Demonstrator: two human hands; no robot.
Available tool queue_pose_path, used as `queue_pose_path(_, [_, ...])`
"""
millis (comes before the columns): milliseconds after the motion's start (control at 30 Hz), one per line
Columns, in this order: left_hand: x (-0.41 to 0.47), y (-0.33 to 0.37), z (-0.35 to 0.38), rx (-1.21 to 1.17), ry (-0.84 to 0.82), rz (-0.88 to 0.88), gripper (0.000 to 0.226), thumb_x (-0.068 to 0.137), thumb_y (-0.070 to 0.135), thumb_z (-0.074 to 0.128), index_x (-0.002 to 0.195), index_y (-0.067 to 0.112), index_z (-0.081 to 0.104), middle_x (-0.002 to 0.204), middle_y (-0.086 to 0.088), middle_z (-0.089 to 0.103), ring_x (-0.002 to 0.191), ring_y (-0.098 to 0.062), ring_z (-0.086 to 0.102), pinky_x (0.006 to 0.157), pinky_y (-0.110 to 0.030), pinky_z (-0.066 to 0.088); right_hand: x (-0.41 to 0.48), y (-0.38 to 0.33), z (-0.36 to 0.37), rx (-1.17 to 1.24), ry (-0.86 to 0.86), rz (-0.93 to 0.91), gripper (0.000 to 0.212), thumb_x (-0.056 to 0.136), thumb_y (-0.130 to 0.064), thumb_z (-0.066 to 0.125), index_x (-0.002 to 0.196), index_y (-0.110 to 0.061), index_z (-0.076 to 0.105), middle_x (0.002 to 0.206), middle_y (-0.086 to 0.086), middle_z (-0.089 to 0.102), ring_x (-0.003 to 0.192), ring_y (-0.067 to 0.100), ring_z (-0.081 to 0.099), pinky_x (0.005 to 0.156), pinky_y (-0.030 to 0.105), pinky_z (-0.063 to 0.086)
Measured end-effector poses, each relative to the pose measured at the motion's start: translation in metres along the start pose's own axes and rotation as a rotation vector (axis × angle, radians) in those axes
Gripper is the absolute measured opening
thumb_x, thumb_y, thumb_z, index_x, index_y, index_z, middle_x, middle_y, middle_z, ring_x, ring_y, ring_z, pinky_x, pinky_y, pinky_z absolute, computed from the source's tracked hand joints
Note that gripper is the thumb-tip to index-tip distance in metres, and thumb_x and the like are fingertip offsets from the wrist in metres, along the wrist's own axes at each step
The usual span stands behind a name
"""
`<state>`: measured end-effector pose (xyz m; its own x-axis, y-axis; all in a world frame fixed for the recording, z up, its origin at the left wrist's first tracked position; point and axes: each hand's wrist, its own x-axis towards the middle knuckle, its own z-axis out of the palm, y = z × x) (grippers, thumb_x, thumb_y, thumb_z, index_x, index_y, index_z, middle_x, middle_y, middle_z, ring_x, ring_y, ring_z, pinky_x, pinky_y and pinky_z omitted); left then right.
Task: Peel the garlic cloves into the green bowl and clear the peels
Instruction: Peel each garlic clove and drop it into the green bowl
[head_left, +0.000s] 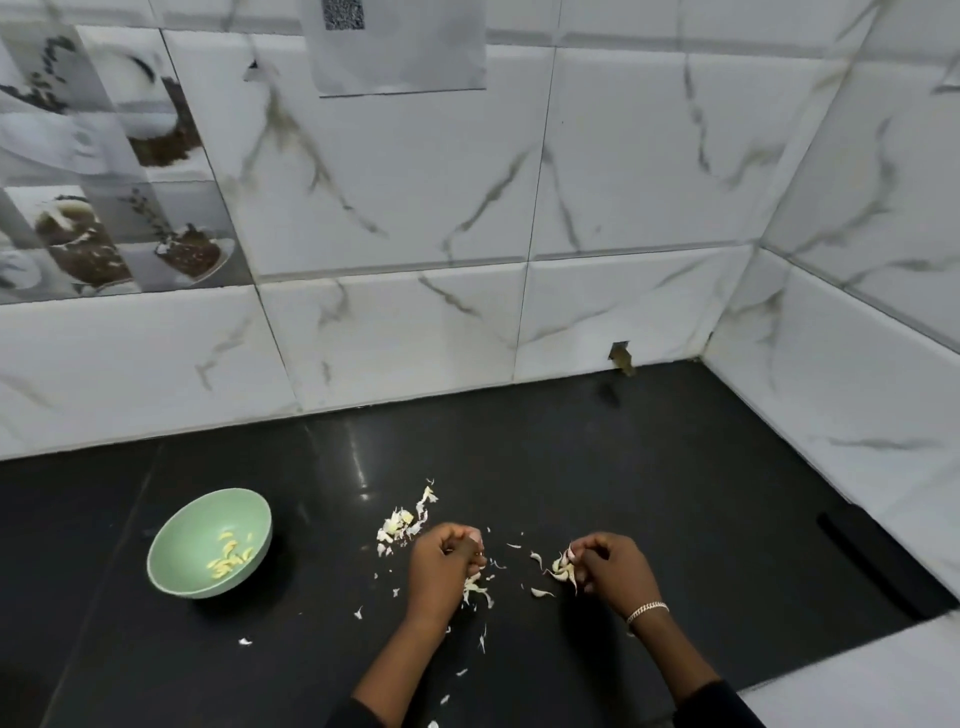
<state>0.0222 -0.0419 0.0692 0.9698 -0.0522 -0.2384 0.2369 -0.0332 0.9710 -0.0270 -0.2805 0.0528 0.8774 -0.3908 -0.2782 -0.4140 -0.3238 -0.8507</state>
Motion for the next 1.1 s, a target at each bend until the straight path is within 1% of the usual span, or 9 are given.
queue_pose_path(100, [0.000,0.001,0.004,0.004,0.000,-0.006,0.010,0.093,-0.001,0.062,0.087,-0.002,0.070,0.074,-0.012,0.069,0.064,-0.016,0.068,0.056,-0.023,0.052,0.003,0.004,-0.004,-0.048,0.009,0.005,0.013,0.086,-0.005,0.070,0.075,-0.010,0.074,0.061,0.001,0.071,0.052,0.009,0.062,0.050,0.024,0.051])
queue_pose_path(267, [0.000,0.005,0.003,-0.011,0.021,-0.014,0.010,0.094,-0.002,0.061,0.089,-0.003,0.068,0.073,-0.013,0.069,0.061,-0.016,0.066,0.055,-0.025,0.051,0.014,0.010,-0.005,-0.168,0.053,0.054,0.013,0.085,-0.008,0.067,0.073,-0.011,0.072,0.069,0.007,0.073,0.058,0.013,0.066,0.048,0.024,0.053])
queue_pose_path(433, [-0.002,0.010,-0.005,-0.011,0.061,0.006,0.011,0.094,-0.004,0.059,0.088,-0.004,0.069,0.072,-0.012,0.068,0.063,-0.020,0.065,0.056,-0.025,0.051,0.031,0.008,0.001,-0.407,-0.029,0.037,0.018,0.083,-0.012,0.064,0.068,-0.019,0.069,0.070,-0.004,0.068,0.071,0.014,0.066,0.065,0.024,0.051])
queue_pose_path(633, [-0.001,0.008,-0.013,-0.024,0.085,0.006,0.014,0.093,-0.004,0.059,0.086,0.000,0.070,0.072,-0.009,0.069,0.063,-0.019,0.064,0.059,-0.030,0.051,0.046,0.012,0.011,-0.563,-0.061,0.013,0.019,0.084,-0.023,0.069,0.066,-0.021,0.063,0.075,-0.005,0.066,0.077,0.013,0.064,0.070,0.026,0.048])
queue_pose_path(733, [-0.003,0.009,-0.012,-0.016,0.086,0.029,0.014,0.093,-0.004,0.059,0.085,-0.001,0.069,0.072,-0.010,0.068,0.063,-0.019,0.064,0.059,-0.030,0.051,0.050,0.012,0.012,-0.587,-0.085,0.012,0.023,0.084,-0.027,0.069,0.064,-0.019,0.061,0.070,-0.006,0.064,0.073,0.012,0.063,0.062,0.024,0.042])
queue_pose_path(867, [-0.003,0.005,-0.014,0.006,0.076,0.055,0.013,0.093,-0.001,0.062,0.084,0.003,0.071,0.071,-0.011,0.070,0.064,-0.021,0.066,0.060,-0.032,0.053,0.041,0.004,0.011,-0.492,0.022,-0.006,0.022,0.080,-0.022,0.070,0.061,-0.014,0.062,0.063,-0.002,0.066,0.062,0.011,0.061,0.058,0.025,0.044])
queue_pose_path(933, [-0.003,0.006,-0.015,0.015,0.058,0.056,0.009,0.092,0.001,0.065,0.086,0.004,0.071,0.073,-0.015,0.072,0.065,-0.022,0.068,0.061,-0.031,0.054,0.030,-0.010,0.017,-0.275,0.042,-0.040,0.023,0.082,-0.017,0.069,0.060,-0.012,0.065,0.058,0.001,0.067,0.057,0.013,0.063,0.061,0.028,0.050])
queue_pose_path(1033, [-0.004,0.006,-0.011,-0.014,-0.007,0.015,0.003,0.091,0.003,0.069,0.094,0.002,0.070,0.085,-0.025,0.072,0.067,-0.025,0.073,0.061,-0.028,0.055,0.008,-0.040,0.041,0.030,-0.107,-0.094,0.019,0.089,-0.009,0.066,0.072,-0.002,0.068,0.060,0.011,0.069,0.054,0.019,0.065,0.055,0.032,0.052])
queue_pose_path(1100, [-0.004,0.004,-0.008,-0.046,-0.040,-0.016,0.010,0.091,0.006,0.072,0.100,0.004,0.070,0.091,-0.025,0.073,0.073,-0.030,0.075,0.068,-0.035,0.057,-0.006,-0.057,0.061,0.133,-0.177,-0.138,0.014,0.091,-0.005,0.066,0.080,0.005,0.068,0.066,0.017,0.071,0.057,0.022,0.067,0.054,0.029,0.051])
